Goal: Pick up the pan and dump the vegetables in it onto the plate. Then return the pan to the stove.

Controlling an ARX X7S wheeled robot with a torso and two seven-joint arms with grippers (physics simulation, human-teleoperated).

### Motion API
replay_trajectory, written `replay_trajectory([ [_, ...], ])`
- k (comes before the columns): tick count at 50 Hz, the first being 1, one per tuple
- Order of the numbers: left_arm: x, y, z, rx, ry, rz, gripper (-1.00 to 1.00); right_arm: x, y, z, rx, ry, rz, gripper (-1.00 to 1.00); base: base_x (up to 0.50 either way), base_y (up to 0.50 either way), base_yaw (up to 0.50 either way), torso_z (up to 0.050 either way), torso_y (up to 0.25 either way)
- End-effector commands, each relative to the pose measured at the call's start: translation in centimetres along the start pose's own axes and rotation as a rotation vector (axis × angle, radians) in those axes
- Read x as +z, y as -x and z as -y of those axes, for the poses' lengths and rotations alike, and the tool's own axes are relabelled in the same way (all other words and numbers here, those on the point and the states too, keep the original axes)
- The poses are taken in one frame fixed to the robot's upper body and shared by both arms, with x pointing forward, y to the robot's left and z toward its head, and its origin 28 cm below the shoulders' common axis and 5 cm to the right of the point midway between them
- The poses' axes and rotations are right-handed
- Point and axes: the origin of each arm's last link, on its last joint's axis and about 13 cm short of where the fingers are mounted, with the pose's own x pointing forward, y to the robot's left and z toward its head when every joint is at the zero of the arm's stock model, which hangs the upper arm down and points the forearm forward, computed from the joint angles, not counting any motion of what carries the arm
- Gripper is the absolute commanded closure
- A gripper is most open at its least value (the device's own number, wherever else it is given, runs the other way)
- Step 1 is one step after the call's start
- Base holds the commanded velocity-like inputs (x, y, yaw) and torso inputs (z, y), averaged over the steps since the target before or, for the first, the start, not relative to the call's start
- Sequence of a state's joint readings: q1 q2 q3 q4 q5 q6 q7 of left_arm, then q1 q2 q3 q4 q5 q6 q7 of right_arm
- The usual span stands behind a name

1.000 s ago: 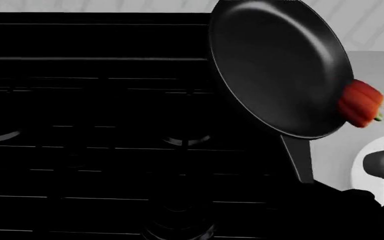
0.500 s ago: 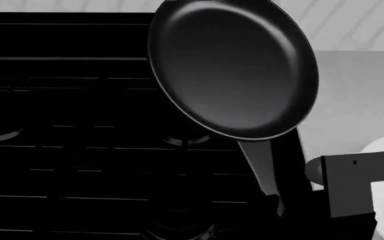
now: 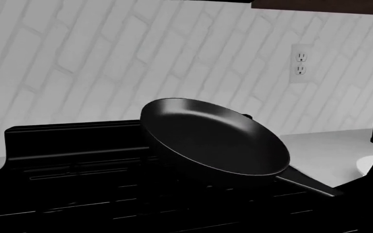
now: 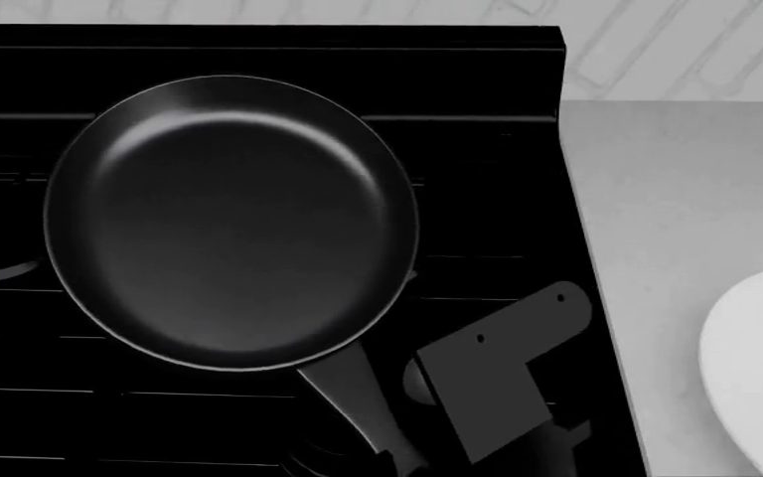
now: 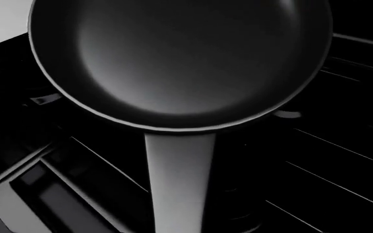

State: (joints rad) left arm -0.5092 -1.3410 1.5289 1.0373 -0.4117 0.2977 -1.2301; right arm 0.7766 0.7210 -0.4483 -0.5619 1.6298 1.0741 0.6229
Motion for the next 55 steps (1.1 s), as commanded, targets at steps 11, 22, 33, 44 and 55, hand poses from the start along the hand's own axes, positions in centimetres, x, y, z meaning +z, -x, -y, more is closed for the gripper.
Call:
replay_trajectory([
  [11, 0.1, 0.1, 0.0, 0.001, 0.005, -0.001, -1.0, 4.3, -3.9, 2.6, -0.023, 0.068, -0.059, 1.0, 0.0, 0.0, 0.0, 0.001, 0.004],
  [22, 0.0, 0.1, 0.0, 0.005, 0.003, -0.005, -1.0, 3.7, -5.7, 2.6, 0.029, 0.031, -0.052, 1.0, 0.0, 0.0, 0.0, 0.001, 0.004],
  [33, 0.0, 0.2, -0.1, 0.01, 0.0, -0.007, -1.0, 2.8, -7.0, 2.6, 0.081, -0.02, -0.047, 1.0, 0.0, 0.0, 0.0, 0.001, 0.004],
  [44, -0.1, 0.3, -0.1, 0.012, 0.001, -0.008, -1.0, 1.1, -9.0, 2.9, 0.112, -0.054, -0.099, 1.0, 0.0, 0.0, 0.0, 0.0, 0.004],
  [55, -0.2, 0.2, -0.1, 0.012, 0.005, -0.012, -1.0, 1.0, -10.5, 3.0, 0.141, -0.07, -0.113, 1.0, 0.0, 0.0, 0.0, 0.001, 0.0],
])
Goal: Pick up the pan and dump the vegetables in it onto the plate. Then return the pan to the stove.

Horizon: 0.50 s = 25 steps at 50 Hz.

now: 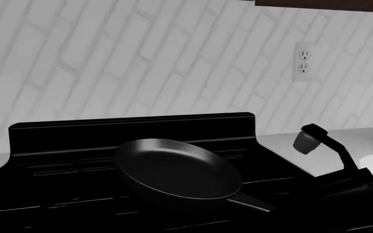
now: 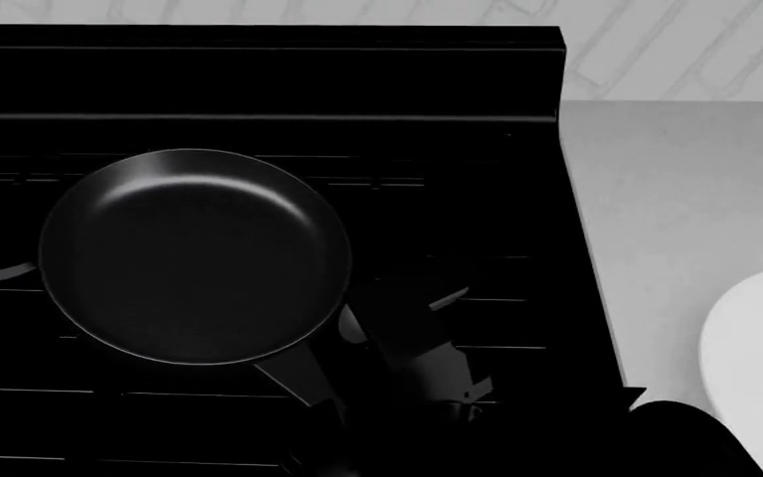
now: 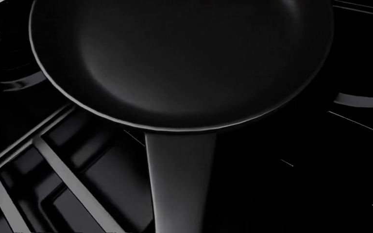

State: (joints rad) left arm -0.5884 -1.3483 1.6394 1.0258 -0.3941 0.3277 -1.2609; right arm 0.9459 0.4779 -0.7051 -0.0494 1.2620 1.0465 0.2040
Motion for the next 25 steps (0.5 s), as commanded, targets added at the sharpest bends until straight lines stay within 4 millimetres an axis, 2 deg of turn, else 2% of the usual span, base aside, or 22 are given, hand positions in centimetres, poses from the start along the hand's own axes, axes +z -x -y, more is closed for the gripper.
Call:
replay_trajectory([
  [1, -0.1, 0.0, -0.1, 0.002, 0.002, -0.003, -1.0, 0.9, -1.2, 0.4, 0.02, -0.006, 0.04, 1.0, 0.0, 0.0, 0.0, 0.0, 0.0],
  [4, -0.1, 0.1, -0.1, 0.008, 0.003, 0.002, -1.0, 0.4, -1.3, 0.2, 0.055, -0.025, 0.0, 1.0, 0.0, 0.0, 0.0, 0.0, 0.0],
  [5, 0.0, 0.1, -0.1, 0.008, 0.003, 0.004, -1.0, 0.1, -1.4, 0.2, 0.049, -0.017, -0.003, -1.0, 0.0, 0.0, 0.0, 0.0, 0.0],
  [8, -0.1, 0.1, -0.1, 0.005, 0.005, 0.004, -1.0, 0.2, -1.1, 0.1, 0.049, -0.022, 0.003, -1.0, 0.0, 0.0, 0.0, 0.0, 0.0],
  [14, -0.2, 0.1, 0.0, 0.001, 0.008, -0.002, -1.0, 1.0, 1.0, -0.4, 0.026, 0.006, 0.083, -1.0, 0.0, 0.0, 0.0, 0.0, 0.0],
  [18, -0.3, 0.1, 0.0, 0.0, 0.01, -0.006, -1.0, 2.2, 4.1, -1.6, 0.021, 0.034, 0.185, -1.0, 0.0, 0.0, 0.0, 0.0, 0.0],
  [21, -0.3, 0.1, 0.0, -0.003, 0.01, -0.007, -1.0, 2.4, 6.4, -2.8, 0.008, 0.054, 0.243, -1.0, 0.0, 0.0, 0.0, 0.0, 0.0],
  [25, -0.4, 0.1, 0.0, -0.002, 0.011, -0.007, -1.0, 1.9, 7.7, -4.2, 0.002, 0.082, 0.27, -1.0, 0.0, 0.0, 0.0, 0.0, 0.0],
])
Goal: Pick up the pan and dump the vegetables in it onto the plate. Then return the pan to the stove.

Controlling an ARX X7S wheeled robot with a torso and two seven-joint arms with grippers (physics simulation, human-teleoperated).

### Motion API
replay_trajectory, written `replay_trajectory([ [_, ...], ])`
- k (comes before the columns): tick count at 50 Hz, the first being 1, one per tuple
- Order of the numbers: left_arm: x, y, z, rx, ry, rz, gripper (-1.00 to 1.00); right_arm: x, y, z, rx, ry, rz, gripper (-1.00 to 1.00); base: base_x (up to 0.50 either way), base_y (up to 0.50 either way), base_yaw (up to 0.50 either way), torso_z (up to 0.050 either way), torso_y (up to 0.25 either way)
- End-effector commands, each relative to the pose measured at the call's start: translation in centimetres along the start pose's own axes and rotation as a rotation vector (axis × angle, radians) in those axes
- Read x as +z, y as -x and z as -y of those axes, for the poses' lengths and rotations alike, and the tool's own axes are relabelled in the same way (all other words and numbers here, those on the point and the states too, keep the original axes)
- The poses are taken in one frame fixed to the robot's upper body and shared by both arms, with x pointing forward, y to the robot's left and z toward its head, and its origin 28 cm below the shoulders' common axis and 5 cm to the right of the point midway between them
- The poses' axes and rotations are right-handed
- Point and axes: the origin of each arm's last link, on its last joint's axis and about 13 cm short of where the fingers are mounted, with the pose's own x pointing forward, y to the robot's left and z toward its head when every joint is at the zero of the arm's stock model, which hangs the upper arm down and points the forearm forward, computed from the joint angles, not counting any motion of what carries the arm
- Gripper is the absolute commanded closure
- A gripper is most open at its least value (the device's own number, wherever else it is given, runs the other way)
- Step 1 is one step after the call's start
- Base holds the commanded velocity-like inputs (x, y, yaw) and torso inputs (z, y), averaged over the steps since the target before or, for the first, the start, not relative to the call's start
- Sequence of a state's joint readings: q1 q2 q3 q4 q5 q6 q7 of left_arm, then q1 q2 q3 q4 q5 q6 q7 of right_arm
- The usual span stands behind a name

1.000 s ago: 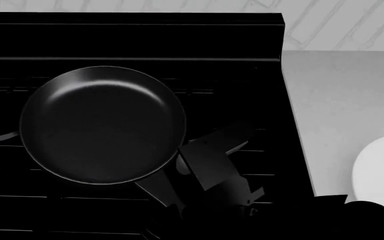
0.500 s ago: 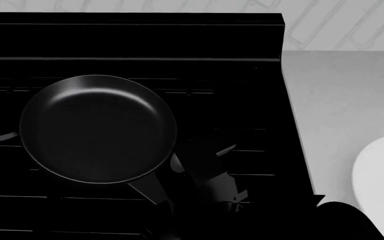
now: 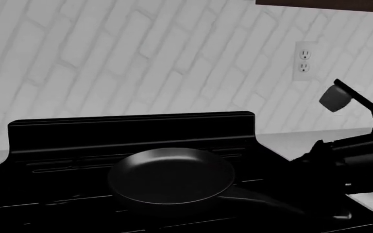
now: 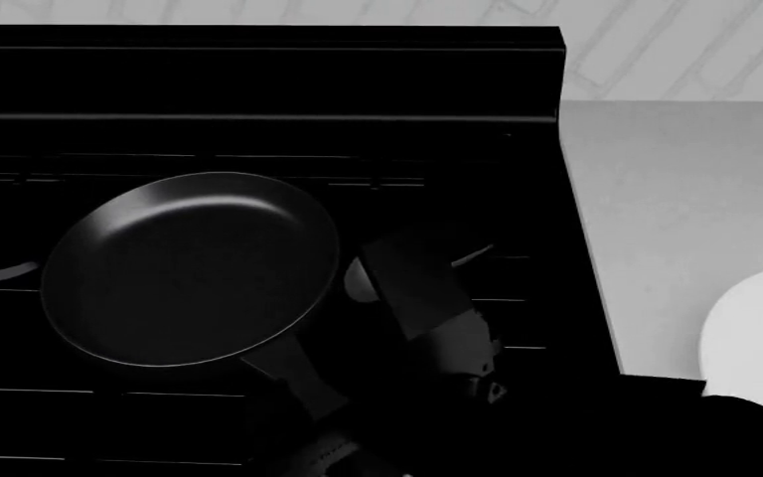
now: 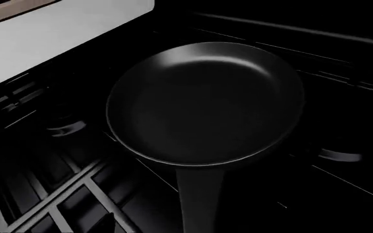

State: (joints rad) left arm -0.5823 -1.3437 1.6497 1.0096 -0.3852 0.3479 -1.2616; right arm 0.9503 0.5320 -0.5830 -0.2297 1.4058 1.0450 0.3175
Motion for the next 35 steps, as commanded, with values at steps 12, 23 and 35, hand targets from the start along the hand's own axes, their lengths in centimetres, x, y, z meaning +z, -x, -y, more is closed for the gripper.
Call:
replay_trajectory([
  [12, 0.0, -0.1, 0.1, -0.007, 0.006, -0.005, -1.0, -1.0, 8.2, -6.2, -0.044, 0.084, 0.175, -1.0, 0.0, 0.0, 0.0, 0.0, 0.0],
  [23, -0.1, 0.0, 0.1, -0.009, 0.012, -0.002, -1.0, -2.6, 11.4, -7.9, -0.184, 0.092, 0.287, -1.0, 0.0, 0.0, 0.0, 0.0, 0.0],
  [35, -0.3, -0.1, 0.1, -0.008, 0.015, -0.001, -1.0, -4.7, 13.1, -8.1, -0.246, 0.026, 0.329, -1.0, 0.0, 0.0, 0.0, 0.0, 0.0],
])
